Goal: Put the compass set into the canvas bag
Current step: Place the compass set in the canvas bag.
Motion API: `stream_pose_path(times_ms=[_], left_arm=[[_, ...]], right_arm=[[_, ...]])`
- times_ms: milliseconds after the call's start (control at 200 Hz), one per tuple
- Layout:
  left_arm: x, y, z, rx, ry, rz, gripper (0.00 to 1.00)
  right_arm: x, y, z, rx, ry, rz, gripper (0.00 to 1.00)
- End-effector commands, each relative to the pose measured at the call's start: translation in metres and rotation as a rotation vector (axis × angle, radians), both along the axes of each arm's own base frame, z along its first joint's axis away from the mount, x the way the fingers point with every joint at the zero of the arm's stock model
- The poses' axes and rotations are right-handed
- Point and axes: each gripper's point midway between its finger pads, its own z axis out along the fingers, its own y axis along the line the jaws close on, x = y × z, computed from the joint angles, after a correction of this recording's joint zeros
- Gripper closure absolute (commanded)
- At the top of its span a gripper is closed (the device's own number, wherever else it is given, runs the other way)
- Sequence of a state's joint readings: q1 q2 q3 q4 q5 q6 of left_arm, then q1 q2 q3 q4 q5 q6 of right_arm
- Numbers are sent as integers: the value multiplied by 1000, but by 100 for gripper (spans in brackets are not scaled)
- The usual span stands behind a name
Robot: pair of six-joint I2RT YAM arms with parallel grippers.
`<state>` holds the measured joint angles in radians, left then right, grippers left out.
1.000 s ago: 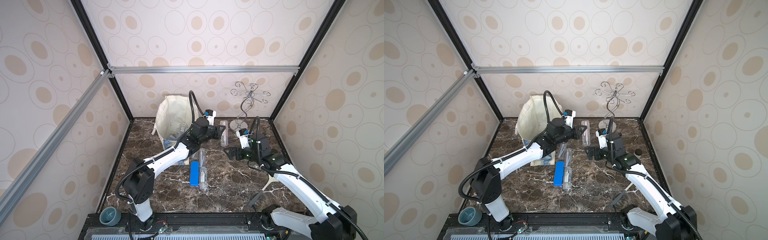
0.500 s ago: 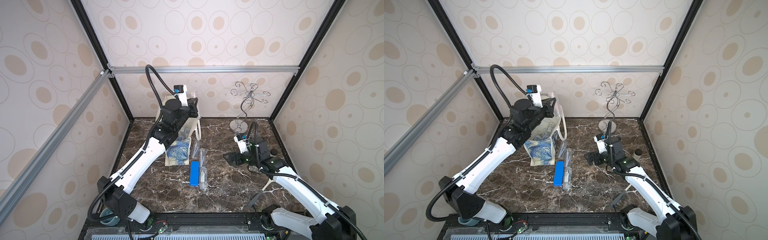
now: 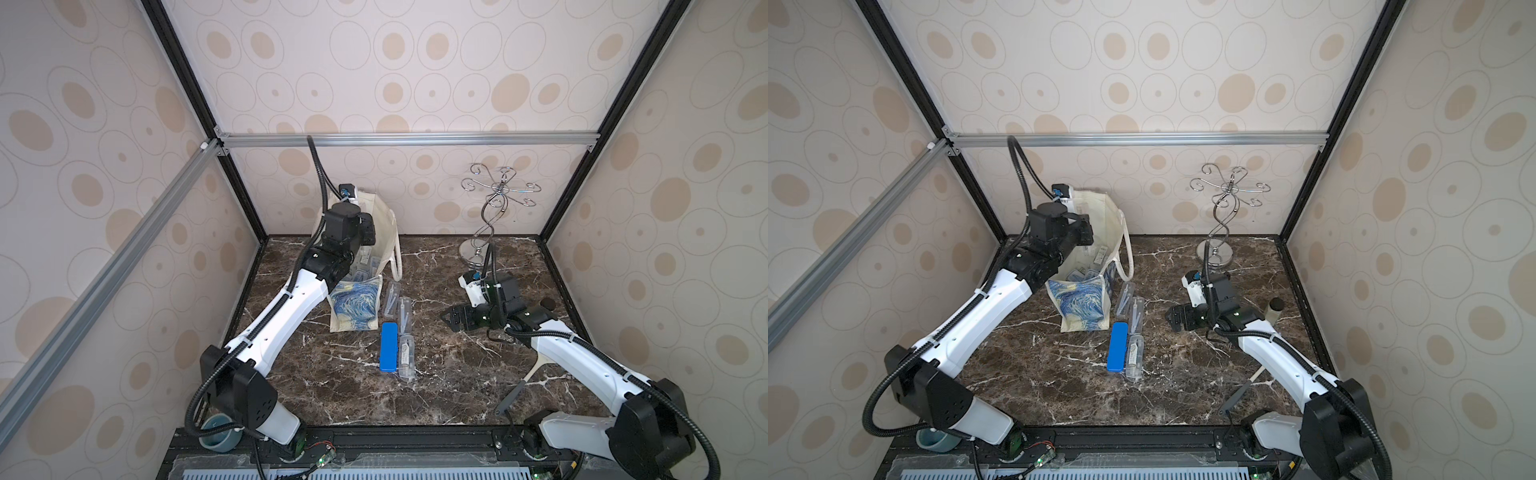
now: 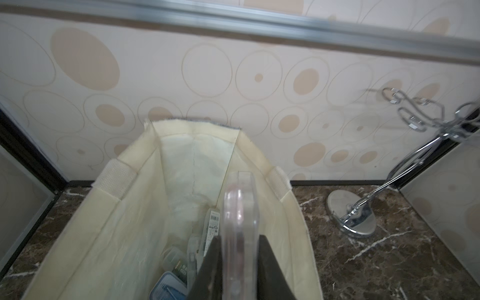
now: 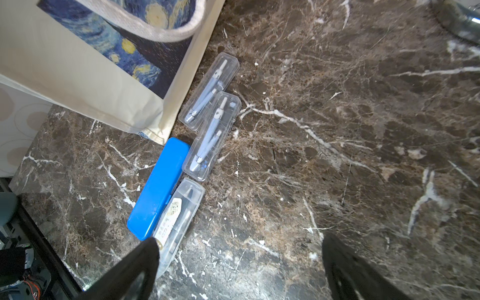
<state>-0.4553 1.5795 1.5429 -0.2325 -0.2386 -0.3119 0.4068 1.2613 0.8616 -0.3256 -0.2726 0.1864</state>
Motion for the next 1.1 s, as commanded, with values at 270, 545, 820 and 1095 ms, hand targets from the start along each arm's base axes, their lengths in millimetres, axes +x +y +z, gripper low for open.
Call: stream_pose_path(times_ms=[270,545,820,1095], left_arm=[[16,14,-117,196,276,55,79],[15,23,-153,229,345,86,72],[14,20,-134,184,297,71,44],[5,5,-65,53,138,-20,0]], right_arm=[[-7,22,-29,-32,93,11,0],[-20,30,-47,-105,108,33,0],[-30,34,-53,-167,94,42,0],[-46,52,-69,-230,112,76,0]])
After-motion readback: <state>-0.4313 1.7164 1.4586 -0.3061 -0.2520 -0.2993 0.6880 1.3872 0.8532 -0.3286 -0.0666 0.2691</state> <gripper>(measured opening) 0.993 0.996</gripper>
